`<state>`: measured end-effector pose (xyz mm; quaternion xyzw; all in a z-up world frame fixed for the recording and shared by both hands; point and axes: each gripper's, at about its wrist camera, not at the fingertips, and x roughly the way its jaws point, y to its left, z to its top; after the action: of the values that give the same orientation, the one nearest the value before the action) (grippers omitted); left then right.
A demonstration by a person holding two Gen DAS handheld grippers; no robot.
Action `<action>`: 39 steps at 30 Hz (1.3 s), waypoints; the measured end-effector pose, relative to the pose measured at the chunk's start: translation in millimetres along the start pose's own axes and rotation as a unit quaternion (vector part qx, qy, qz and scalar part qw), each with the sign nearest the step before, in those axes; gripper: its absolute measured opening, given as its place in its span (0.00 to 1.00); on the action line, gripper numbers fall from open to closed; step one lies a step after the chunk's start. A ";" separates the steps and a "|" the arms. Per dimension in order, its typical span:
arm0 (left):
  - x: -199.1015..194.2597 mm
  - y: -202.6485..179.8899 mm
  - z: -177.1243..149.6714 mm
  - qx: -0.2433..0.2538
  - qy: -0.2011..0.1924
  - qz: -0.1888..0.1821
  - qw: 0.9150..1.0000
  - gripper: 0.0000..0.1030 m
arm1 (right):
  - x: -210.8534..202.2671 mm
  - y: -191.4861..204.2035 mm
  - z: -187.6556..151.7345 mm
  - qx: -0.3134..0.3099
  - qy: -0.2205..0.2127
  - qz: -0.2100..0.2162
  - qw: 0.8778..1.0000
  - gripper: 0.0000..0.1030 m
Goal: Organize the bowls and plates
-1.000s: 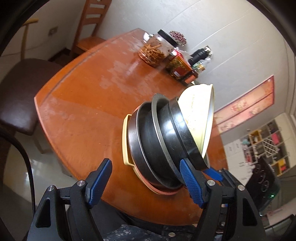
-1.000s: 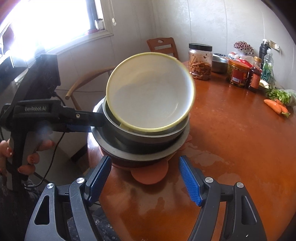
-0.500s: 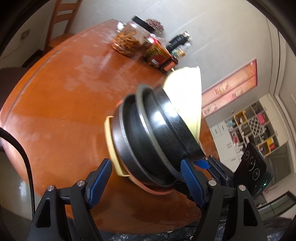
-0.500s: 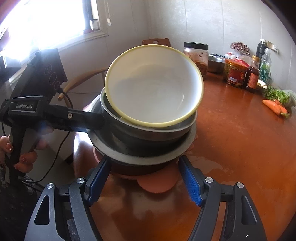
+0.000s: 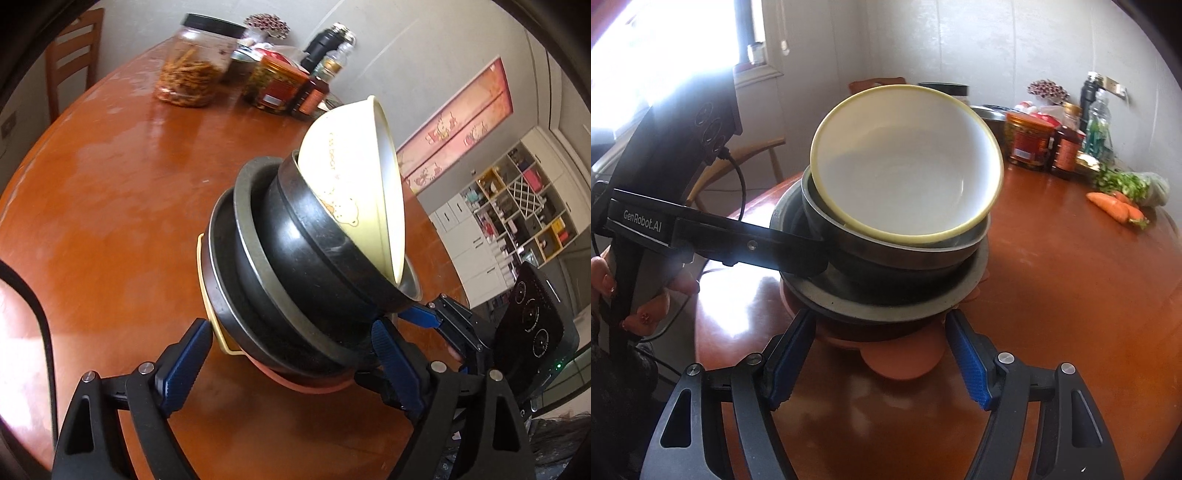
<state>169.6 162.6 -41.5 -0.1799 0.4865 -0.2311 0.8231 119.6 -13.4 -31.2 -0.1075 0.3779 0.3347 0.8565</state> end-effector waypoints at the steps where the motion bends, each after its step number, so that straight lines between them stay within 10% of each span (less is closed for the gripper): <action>1: 3.8 -4.3 3.1 0.005 0.002 0.001 1.000 0.87 | -1.4 -4.9 -1.2 0.003 -0.001 -0.003 1.000 0.72; 39: 117.2 -156.6 51.4 0.074 0.016 0.064 0.995 0.87 | -59.4 -154.6 -36.9 0.072 -0.011 -0.062 0.995 0.72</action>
<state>232.1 -28.6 -20.3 -0.0829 0.4916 -0.2166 0.8393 170.5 -175.1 -24.7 -0.0653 0.3843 0.2538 0.8852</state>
